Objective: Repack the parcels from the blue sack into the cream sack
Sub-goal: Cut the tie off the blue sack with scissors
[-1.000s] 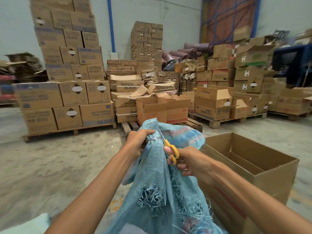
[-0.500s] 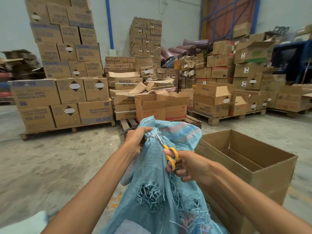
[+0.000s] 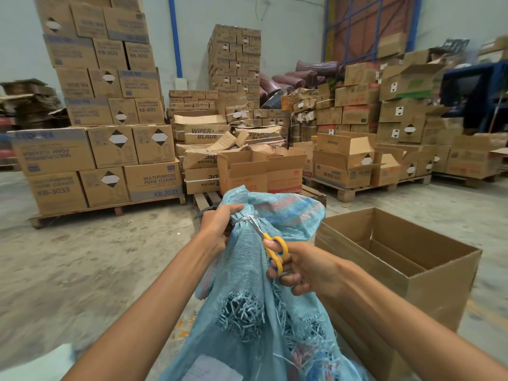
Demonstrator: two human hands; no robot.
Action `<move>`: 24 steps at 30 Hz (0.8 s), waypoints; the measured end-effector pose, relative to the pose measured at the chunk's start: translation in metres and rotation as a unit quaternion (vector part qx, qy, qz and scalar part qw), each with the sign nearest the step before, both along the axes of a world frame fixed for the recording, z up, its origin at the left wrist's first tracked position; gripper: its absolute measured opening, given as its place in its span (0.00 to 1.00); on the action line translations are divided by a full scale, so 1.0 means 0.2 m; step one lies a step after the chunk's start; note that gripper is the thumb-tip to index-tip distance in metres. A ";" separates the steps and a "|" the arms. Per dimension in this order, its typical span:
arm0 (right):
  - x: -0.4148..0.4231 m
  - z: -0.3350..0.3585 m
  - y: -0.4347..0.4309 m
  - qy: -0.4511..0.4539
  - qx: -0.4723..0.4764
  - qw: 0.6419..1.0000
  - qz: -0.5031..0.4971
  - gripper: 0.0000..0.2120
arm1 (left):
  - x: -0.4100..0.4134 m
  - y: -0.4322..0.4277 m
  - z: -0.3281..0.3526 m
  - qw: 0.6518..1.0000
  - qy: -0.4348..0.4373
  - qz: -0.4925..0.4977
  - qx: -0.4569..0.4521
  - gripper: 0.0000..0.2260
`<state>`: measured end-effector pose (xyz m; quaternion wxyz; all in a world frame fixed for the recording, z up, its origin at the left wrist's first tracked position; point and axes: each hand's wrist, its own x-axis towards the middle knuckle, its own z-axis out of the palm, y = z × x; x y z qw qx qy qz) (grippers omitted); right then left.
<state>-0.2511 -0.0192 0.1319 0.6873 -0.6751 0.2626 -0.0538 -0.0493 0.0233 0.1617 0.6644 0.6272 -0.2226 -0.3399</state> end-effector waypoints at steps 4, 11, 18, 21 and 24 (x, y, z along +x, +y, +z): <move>0.02 -0.01 0.01 -0.038 -0.034 0.997 -0.058 0.22 | 0.00 -0.01 -0.01 1.000 -0.016 -0.004 0.005 0.13; 0.03 0.01 0.05 -0.070 -0.078 0.991 -0.083 0.22 | 0.00 -0.01 -0.02 1.000 -0.029 -0.011 0.006 0.12; 0.05 -0.01 0.03 -0.071 -0.115 0.986 -0.100 0.26 | 0.02 -0.02 -0.05 1.000 -0.010 -0.011 0.008 0.15; 0.05 -0.02 0.03 -0.059 -0.129 0.983 -0.113 0.27 | 0.05 -0.04 -0.07 1.000 -0.001 0.009 0.002 0.14; 0.03 -0.04 0.04 -0.033 -0.189 0.973 -0.124 0.26 | 0.08 -0.05 -0.11 1.000 0.011 0.029 -0.004 0.11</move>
